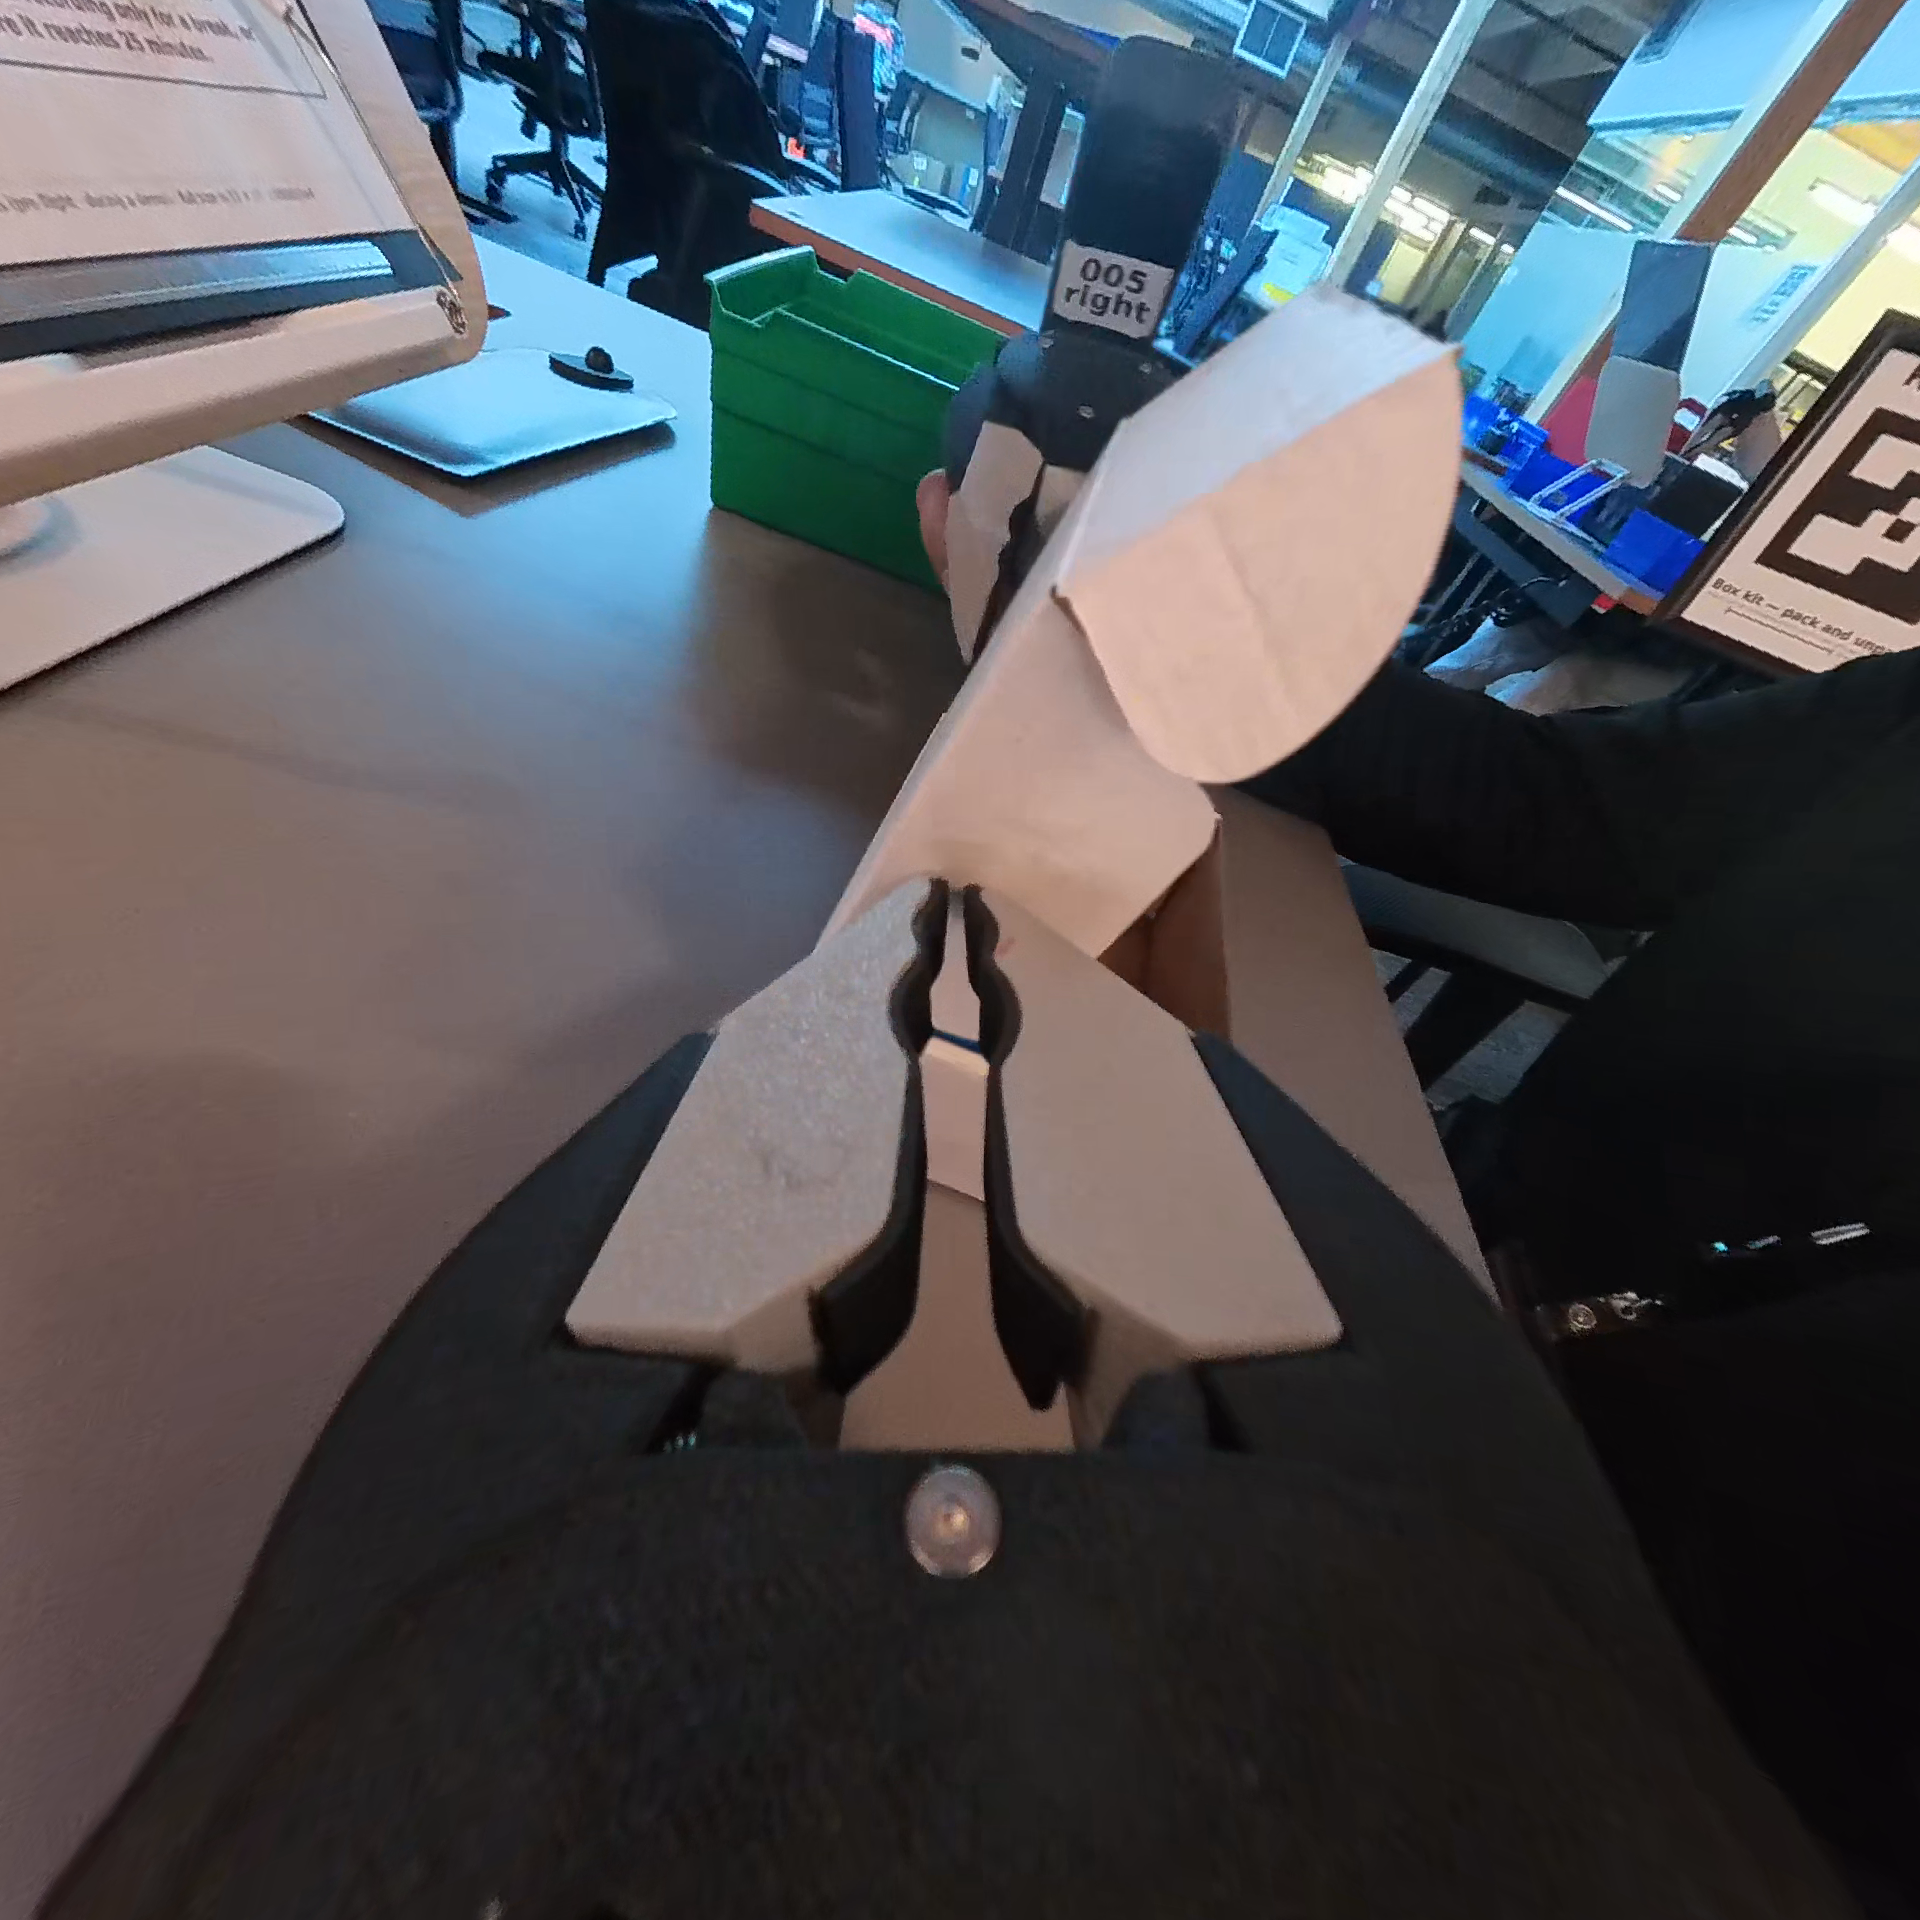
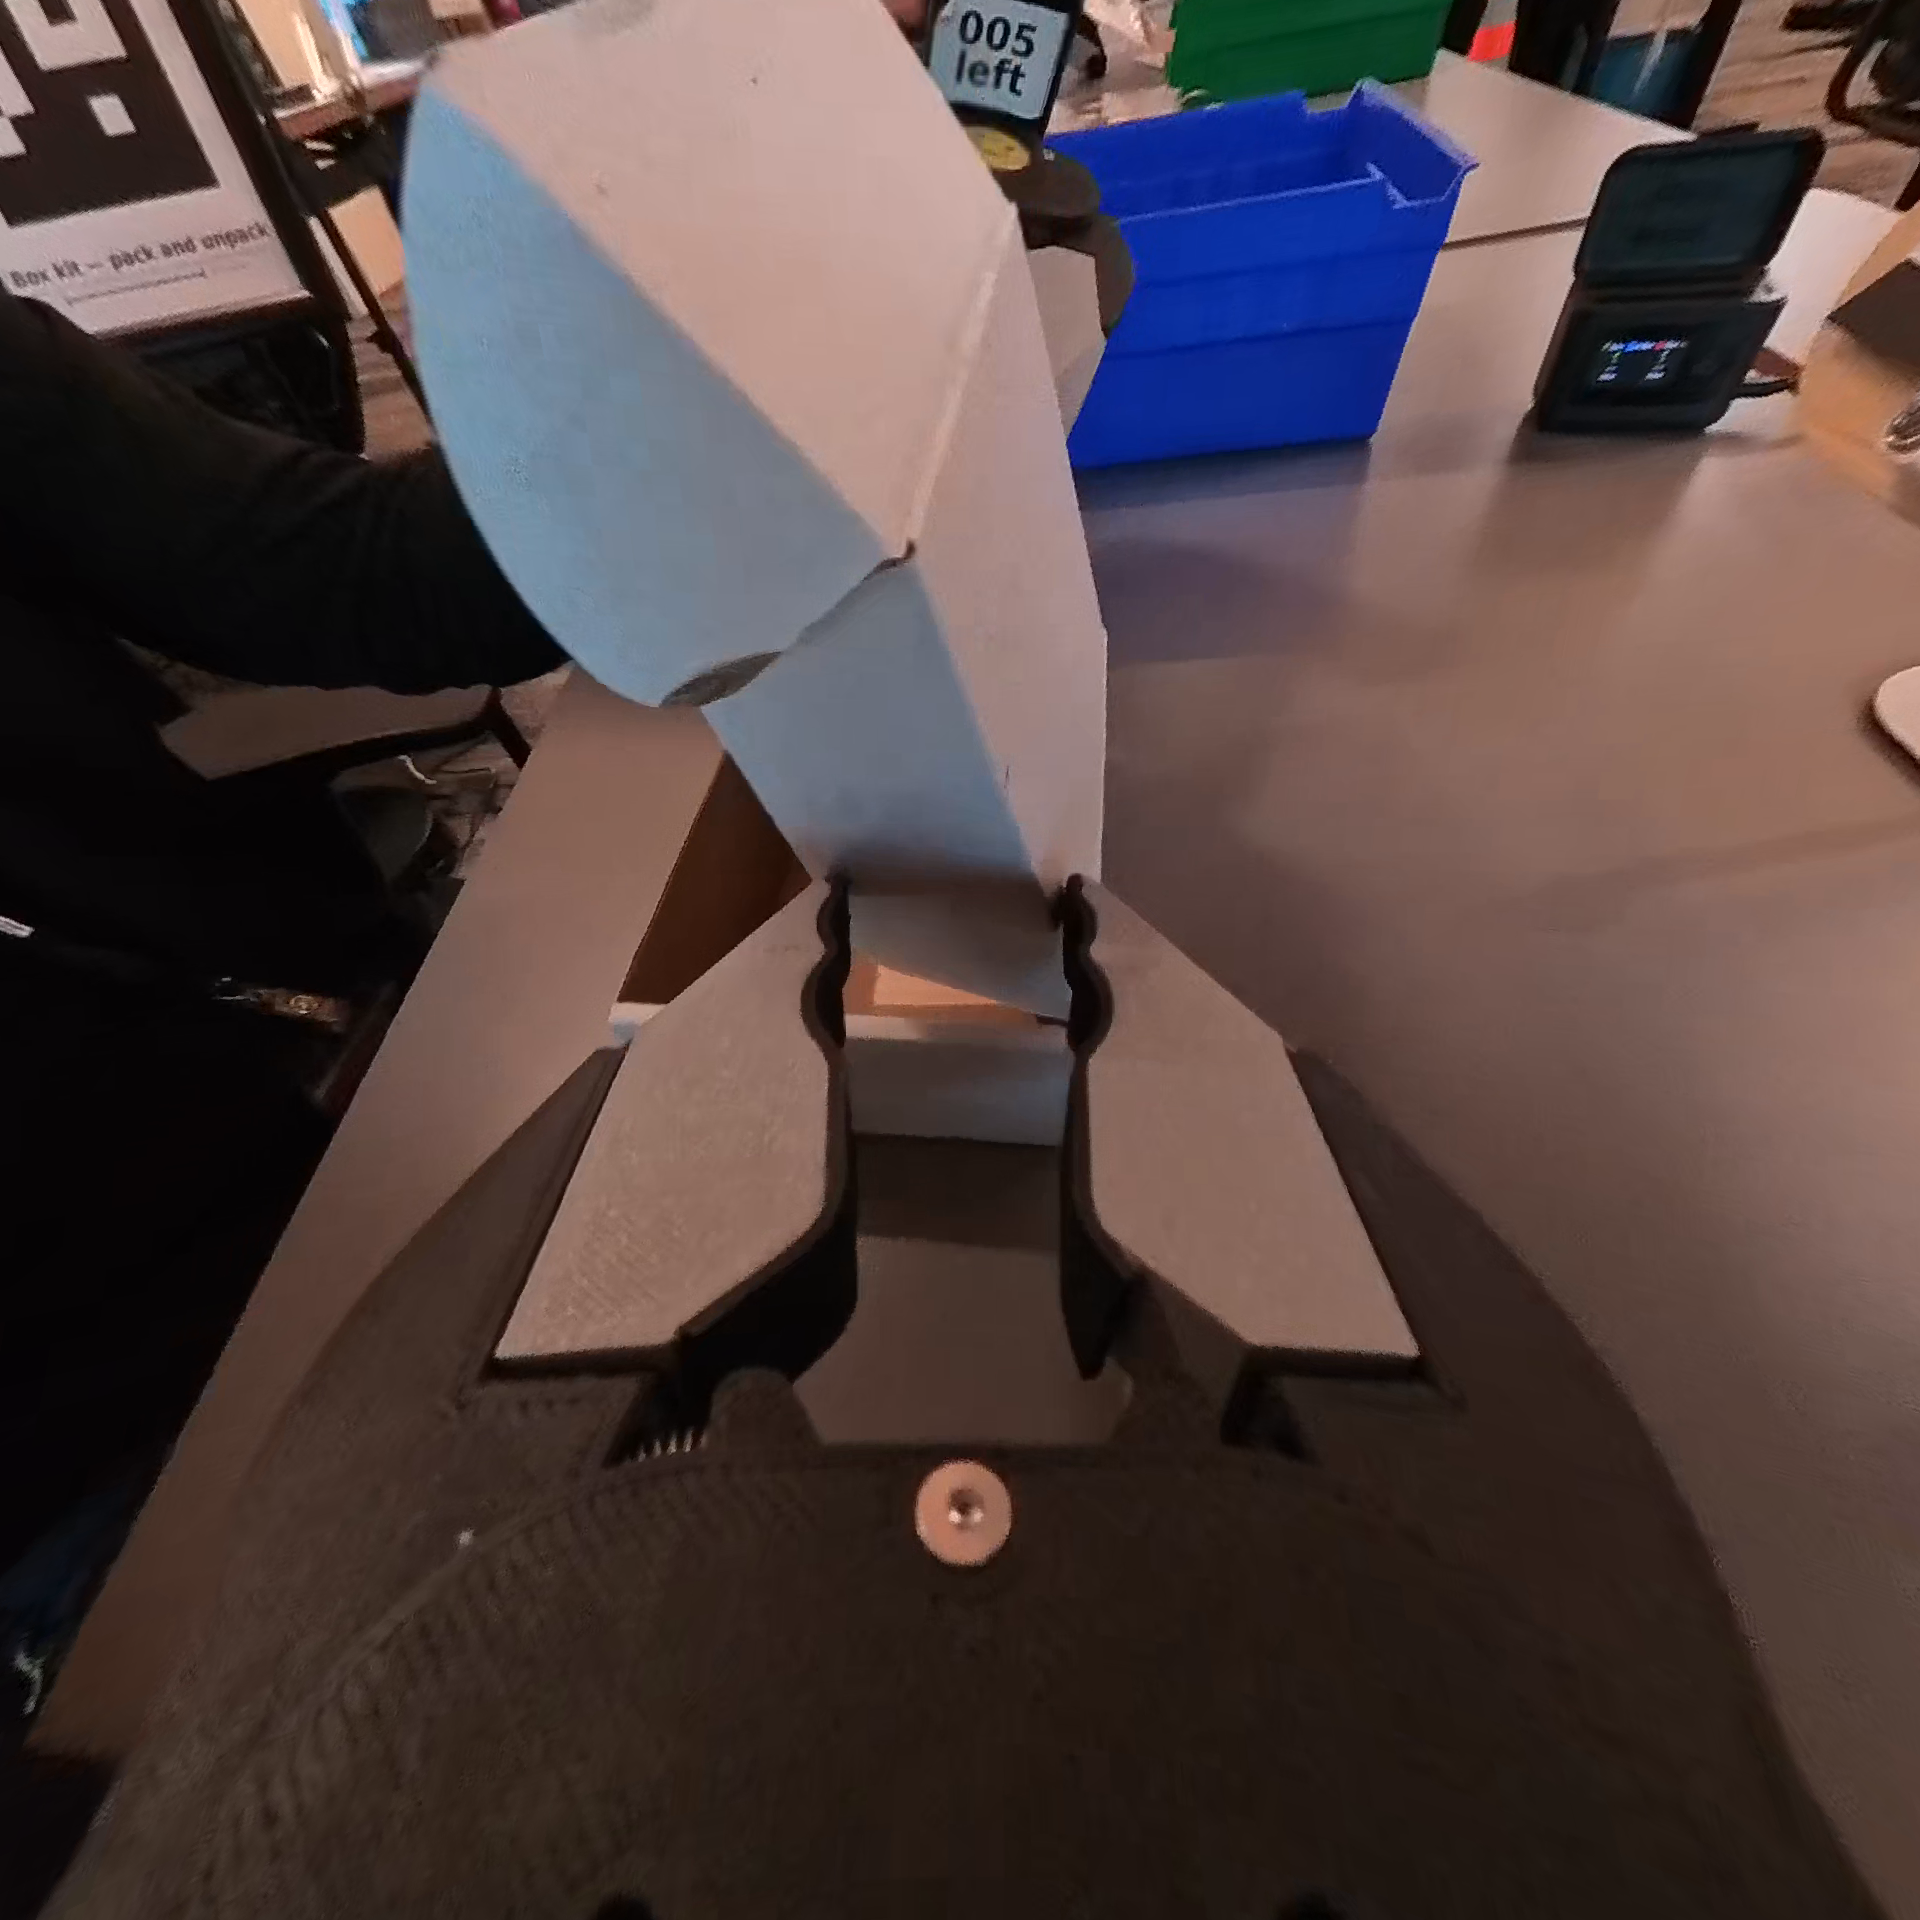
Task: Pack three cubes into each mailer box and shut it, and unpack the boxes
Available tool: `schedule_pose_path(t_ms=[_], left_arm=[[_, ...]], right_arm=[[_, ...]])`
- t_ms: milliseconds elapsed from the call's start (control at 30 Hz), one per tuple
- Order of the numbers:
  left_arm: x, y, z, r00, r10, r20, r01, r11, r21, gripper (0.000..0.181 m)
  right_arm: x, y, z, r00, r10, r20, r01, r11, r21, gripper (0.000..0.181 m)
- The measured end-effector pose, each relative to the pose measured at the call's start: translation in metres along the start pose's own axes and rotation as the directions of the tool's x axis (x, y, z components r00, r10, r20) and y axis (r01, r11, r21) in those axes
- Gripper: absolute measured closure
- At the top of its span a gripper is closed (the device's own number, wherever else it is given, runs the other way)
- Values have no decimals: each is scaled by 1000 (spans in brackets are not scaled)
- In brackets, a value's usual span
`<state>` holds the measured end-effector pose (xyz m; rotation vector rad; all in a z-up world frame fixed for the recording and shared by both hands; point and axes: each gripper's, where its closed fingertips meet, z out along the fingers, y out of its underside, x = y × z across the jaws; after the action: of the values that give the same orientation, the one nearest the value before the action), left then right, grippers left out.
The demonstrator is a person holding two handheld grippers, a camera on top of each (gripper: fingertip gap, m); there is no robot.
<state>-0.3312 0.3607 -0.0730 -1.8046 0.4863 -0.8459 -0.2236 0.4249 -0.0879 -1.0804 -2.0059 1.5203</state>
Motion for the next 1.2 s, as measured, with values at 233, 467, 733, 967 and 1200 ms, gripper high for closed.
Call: schedule_pose_path(t_ms=[233, 467, 733, 967, 1200], left_arm=[[13, 8, 4, 996, -30, -90, 26, 999, -37, 181], [25, 13, 4, 977, -89, -193, 79, 995, -57, 166], [21, 18, 6, 982, -82, -169, 68, 994, -85, 178], [18, 26, 6, 985, -90, -145, 70, 988, -140, 165], [8, 18, 0, 995, -58, -87, 50, 994, -93, 164]], right_arm=[[-12, 4, -5, 997, 30, 70, -30, 999, -12, 141], [-14, 7, -4, 995, 49, 88, -47, 999, -27, 139], [-16, 11, 0, 996, 29, 81, -25, 998, -55, 138], [-23, 10, -4, 987, 79, 142, -73, 996, -48, 136], [-21, 0, -14, 982, 109, 152, -110, 994, 2, 149]])
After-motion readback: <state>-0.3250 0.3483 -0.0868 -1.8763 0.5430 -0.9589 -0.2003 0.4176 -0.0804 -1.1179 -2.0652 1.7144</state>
